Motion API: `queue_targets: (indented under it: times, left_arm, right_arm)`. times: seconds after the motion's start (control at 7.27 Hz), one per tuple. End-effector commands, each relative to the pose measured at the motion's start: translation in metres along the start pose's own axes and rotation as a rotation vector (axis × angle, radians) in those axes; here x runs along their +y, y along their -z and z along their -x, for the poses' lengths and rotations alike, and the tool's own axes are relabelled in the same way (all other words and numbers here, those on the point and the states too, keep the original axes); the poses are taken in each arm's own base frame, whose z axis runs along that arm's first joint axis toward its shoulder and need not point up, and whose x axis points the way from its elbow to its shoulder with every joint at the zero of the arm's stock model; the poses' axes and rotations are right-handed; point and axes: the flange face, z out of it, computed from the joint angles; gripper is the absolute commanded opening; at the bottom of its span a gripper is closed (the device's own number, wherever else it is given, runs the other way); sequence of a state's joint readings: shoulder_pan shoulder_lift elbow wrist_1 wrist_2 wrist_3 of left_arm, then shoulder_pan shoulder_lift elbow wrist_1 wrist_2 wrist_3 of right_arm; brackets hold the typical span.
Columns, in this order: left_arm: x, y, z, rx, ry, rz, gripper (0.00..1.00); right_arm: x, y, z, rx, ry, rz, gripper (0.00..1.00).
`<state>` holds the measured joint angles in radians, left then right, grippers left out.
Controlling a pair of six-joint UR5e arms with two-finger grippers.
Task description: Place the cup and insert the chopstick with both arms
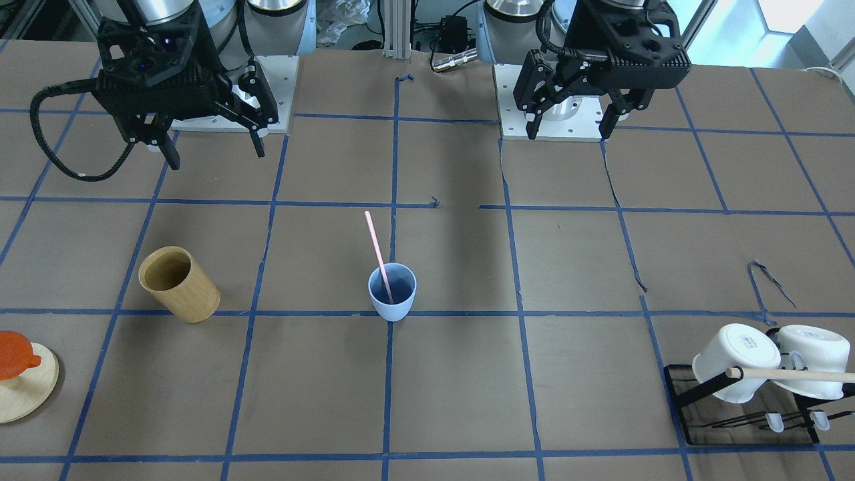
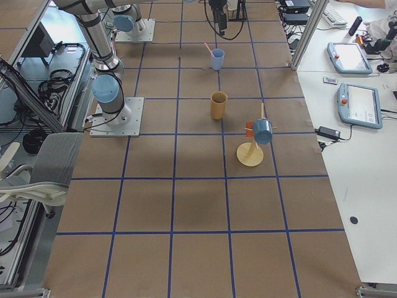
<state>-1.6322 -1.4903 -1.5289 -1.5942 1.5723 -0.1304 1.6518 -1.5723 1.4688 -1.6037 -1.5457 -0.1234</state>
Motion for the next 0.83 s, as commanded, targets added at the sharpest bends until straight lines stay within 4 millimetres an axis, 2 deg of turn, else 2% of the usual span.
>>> queue_targets:
  times: [0.0,0.28,0.69]
  left_arm:
    - [0.0004,0.0001,0.0002,-0.002,0.000,0.001,1.00]
    - [0.0004,0.0001,0.0002,-0.002,0.000,0.001,1.00]
    - [0.0004,0.0001,0.0002,-0.002,0.000,0.001,1.00]
  right_arm:
    - [0.0141,0.0033,-0.0025,0.003,-0.035,0.038,1.00]
    - [0.0232,-0.0005,-0.0011,0.005,-0.035,0.062,1.00]
    - [0.0207,-0.0038,-0.0067,0.009,-0.082,0.050,1.00]
